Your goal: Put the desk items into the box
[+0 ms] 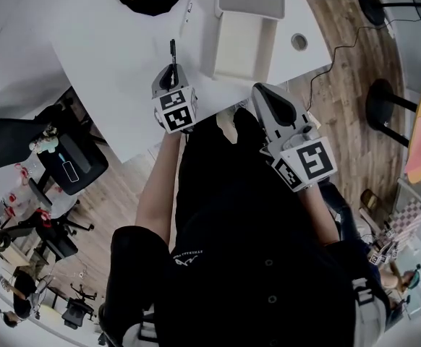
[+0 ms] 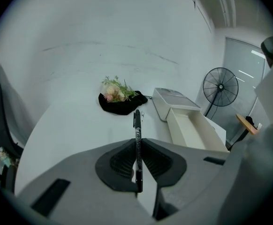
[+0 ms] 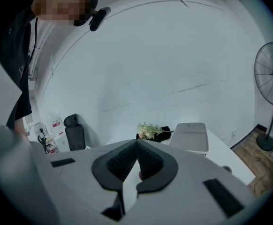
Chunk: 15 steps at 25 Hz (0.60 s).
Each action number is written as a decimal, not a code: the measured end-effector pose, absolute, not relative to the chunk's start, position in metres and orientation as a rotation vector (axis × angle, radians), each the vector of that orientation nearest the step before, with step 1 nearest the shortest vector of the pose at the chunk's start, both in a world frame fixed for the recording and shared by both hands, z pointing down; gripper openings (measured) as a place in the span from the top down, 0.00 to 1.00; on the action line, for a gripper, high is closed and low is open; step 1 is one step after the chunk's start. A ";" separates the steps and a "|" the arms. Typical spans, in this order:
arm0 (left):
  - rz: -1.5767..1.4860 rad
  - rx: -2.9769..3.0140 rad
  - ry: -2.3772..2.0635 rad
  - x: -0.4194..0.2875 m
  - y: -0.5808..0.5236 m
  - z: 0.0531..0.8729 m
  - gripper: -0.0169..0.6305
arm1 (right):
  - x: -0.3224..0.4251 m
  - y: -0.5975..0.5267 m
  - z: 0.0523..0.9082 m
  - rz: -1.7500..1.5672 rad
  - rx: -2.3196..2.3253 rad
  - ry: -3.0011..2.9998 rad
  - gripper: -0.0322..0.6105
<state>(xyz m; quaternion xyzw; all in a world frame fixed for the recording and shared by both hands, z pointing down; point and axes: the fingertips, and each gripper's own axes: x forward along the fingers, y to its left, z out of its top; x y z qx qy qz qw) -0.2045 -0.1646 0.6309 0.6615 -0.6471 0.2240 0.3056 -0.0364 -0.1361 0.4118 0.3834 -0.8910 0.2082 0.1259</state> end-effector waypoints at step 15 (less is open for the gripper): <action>0.415 1.848 -1.922 -0.170 -0.150 0.513 0.90 | 0.007 -0.129 0.383 0.536 1.021 -2.726 0.95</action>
